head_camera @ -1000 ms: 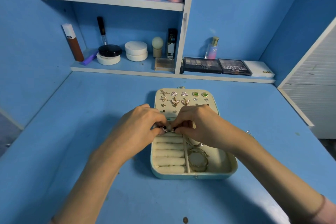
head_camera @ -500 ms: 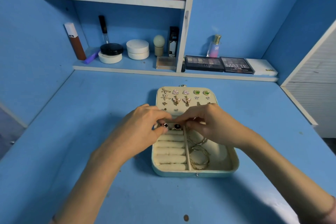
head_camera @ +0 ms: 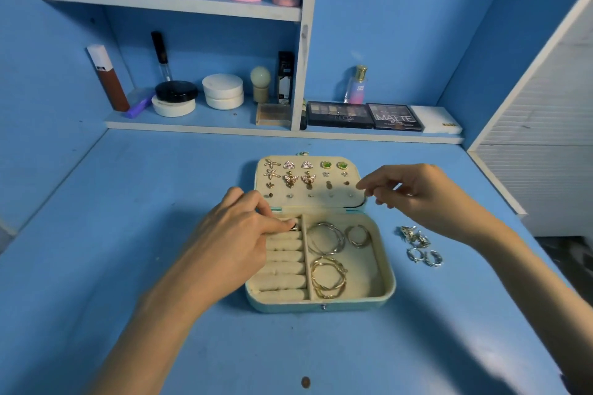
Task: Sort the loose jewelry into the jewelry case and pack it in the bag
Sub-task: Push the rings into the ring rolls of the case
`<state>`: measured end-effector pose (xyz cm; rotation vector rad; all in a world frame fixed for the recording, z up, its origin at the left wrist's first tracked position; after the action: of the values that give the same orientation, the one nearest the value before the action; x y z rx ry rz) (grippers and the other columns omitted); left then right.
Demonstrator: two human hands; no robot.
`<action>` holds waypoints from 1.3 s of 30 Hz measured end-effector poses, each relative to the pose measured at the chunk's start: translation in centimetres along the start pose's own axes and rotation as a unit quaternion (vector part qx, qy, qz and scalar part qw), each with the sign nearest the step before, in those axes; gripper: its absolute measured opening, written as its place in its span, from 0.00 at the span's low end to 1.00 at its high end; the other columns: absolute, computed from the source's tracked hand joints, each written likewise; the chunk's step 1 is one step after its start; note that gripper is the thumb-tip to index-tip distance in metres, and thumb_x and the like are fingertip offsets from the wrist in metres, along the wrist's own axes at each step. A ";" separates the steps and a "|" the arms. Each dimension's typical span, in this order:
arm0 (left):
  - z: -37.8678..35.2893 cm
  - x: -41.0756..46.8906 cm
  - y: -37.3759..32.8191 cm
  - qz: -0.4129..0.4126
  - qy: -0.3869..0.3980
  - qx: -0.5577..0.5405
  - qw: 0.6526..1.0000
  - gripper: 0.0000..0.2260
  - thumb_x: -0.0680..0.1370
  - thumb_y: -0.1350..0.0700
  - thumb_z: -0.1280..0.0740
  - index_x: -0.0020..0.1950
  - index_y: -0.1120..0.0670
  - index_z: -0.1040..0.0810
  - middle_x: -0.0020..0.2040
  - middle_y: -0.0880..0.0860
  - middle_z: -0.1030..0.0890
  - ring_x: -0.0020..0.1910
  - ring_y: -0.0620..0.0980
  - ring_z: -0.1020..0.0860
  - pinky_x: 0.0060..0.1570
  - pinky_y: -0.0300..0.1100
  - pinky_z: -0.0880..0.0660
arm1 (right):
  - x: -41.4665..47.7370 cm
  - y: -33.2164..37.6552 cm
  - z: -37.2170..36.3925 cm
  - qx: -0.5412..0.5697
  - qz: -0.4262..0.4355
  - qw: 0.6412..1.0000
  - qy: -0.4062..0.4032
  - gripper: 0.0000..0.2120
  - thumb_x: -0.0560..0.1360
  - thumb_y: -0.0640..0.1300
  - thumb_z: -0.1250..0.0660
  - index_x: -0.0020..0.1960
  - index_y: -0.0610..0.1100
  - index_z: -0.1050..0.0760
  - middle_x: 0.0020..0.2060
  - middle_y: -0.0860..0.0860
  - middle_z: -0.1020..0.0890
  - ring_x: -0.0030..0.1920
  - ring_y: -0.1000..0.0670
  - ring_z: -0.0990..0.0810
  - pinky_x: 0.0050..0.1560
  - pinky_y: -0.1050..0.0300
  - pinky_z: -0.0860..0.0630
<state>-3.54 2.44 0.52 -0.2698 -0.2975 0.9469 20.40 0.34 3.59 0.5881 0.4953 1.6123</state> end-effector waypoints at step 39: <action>-8.2 9.0 -13.4 -0.166 0.048 0.028 0.985 0.11 0.80 0.50 0.36 0.60 0.50 0.20 0.57 0.51 0.23 0.59 0.53 0.32 0.55 0.44 0.36 | -3.3 -9.3 -1.1 0.494 -0.139 0.832 -0.210 0.10 0.75 0.29 0.40 0.47 0.39 0.22 0.33 0.47 0.19 0.33 0.51 0.23 0.38 0.64 0.24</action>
<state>14.42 1.66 -1.13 -0.2057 -0.2191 0.6108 27.16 -1.78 -3.33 1.5242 1.0260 0.8042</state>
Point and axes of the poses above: each hand's wrist, its own x-axis towards the middle knuckle, its own z-axis out of the back of the hand, y = z × x, the point moved 3 cm from there along x, towards the middle knuckle
